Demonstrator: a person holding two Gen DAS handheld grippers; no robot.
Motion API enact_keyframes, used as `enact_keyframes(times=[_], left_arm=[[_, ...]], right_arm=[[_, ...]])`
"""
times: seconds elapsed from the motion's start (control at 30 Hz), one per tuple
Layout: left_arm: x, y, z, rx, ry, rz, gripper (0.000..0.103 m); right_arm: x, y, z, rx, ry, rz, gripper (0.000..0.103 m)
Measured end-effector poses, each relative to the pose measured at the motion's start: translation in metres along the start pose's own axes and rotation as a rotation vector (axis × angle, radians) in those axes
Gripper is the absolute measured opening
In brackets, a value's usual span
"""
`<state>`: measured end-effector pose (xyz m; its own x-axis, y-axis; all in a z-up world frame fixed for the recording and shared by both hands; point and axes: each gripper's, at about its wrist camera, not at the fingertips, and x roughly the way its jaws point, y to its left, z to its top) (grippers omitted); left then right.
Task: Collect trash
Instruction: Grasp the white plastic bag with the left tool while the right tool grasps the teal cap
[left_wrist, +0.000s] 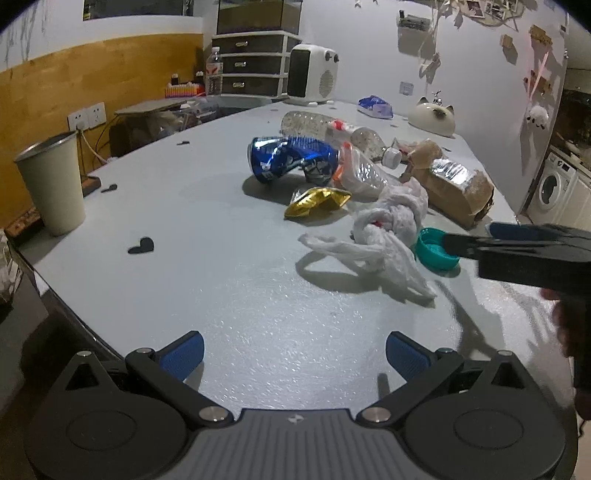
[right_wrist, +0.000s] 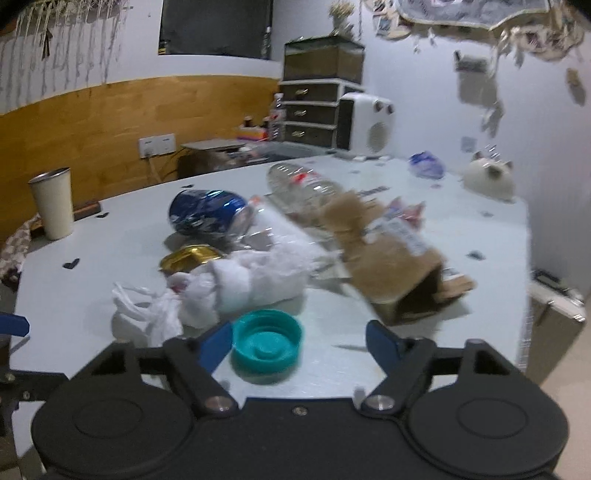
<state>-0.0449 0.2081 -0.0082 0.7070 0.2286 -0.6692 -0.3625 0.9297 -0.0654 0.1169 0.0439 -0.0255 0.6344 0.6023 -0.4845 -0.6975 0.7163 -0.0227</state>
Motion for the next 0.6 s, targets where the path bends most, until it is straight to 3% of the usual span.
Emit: enact_keyframes(times=[0.13,0.27,0.4,0.6], left_arm=[[-0.008,0.010,0.008,-0.033,-0.077,-0.131,0.103],[-0.003,0.001,0.027,0.006,-0.116,-0.138,0.103],[0.010,-0.021,0.047,0.083,-0.139,-0.189,0.101],[0.052,-0.047,0.074,0.171,-0.097,-0.220,0.089]], right_arm=[[0.015,0.005,-0.001,-0.014,0.032,0.066,0.073],[0.020,0.009,-0.001,-0.016,0.046,0.067,0.050],[0.017,0.004,-0.005,0.008,0.047,0.065,0.050],[0.006,0.001,-0.010,0.003,0.050,0.057,0.050]])
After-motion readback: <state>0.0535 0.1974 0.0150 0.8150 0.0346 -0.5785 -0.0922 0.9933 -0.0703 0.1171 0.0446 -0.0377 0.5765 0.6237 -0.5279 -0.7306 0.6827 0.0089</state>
